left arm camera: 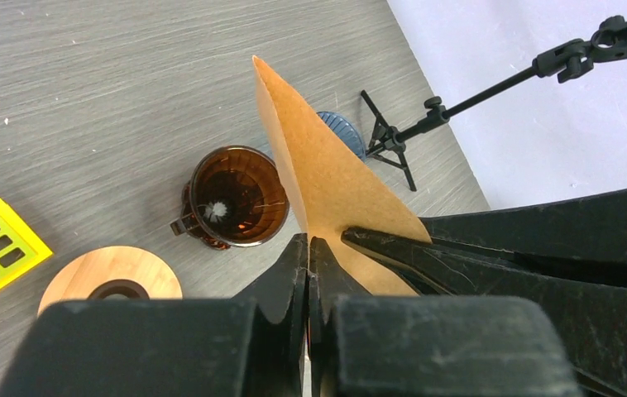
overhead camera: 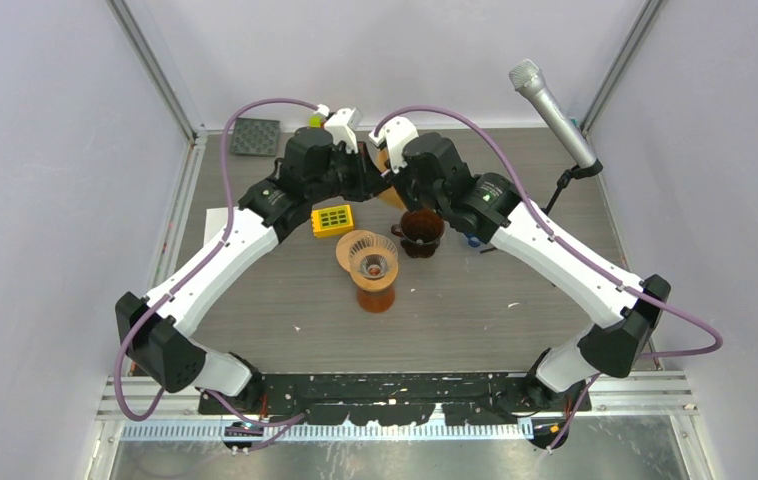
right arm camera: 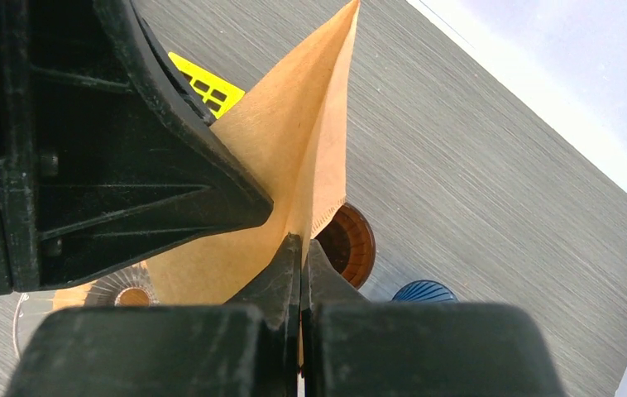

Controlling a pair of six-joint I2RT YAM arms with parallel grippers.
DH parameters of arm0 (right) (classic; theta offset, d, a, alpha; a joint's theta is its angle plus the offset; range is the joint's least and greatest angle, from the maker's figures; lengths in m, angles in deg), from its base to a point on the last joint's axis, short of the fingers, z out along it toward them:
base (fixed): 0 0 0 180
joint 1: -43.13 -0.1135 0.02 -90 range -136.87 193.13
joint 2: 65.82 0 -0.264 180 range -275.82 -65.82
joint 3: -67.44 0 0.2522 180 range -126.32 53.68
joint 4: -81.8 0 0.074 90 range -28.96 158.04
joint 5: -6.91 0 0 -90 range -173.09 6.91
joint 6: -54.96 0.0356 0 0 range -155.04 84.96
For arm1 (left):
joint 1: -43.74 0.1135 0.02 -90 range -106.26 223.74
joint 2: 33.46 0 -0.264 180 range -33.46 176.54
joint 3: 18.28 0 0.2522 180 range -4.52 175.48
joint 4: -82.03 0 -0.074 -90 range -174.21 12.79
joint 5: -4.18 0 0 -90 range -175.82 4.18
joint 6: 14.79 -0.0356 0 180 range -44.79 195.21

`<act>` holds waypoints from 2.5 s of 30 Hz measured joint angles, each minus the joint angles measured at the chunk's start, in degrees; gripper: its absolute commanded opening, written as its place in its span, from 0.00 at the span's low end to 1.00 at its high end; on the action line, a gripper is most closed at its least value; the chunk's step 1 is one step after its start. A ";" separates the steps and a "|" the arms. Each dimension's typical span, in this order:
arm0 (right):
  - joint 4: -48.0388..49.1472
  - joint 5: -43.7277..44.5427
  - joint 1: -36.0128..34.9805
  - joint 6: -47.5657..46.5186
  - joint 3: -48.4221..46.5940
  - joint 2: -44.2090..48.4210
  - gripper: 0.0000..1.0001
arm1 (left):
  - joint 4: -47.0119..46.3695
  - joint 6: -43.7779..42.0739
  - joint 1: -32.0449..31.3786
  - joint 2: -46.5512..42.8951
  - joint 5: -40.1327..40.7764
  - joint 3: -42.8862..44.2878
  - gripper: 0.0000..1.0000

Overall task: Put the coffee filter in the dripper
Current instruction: Place the coffee filter in the coffee dripper.

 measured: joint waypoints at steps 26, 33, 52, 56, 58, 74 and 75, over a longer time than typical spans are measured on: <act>1.01 -0.37 1.20 5.51 -0.26 0.57 0.32 | -3.50 -11.96 -3.74 -2.05 3.37 -3.34 0.00; 0.98 -0.87 1.81 7.43 -0.46 -0.83 0.20 | -3.87 -14.05 -4.42 -2.75 5.84 -3.45 0.00; 0.55 -4.42 2.49 10.01 -0.48 -1.03 0.00 | -3.82 -14.95 -4.50 -2.64 9.27 -3.98 0.28; 0.57 -4.85 2.49 10.01 -0.48 -1.03 0.00 | -3.85 -14.69 -4.50 -2.54 9.25 -3.80 0.26; 0.57 -5.27 2.58 10.01 -0.48 -1.03 0.00 | -3.85 -14.43 -4.50 -2.45 9.14 -3.80 0.11; 0.66 -2.73 2.71 9.99 -0.22 -1.01 0.00 | -3.85 -13.75 -4.61 -1.95 10.97 -3.80 0.00; 0.63 -2.36 2.71 9.99 -0.22 -1.01 0.00 | -3.85 -13.84 -4.61 -1.95 11.45 -3.80 0.00</act>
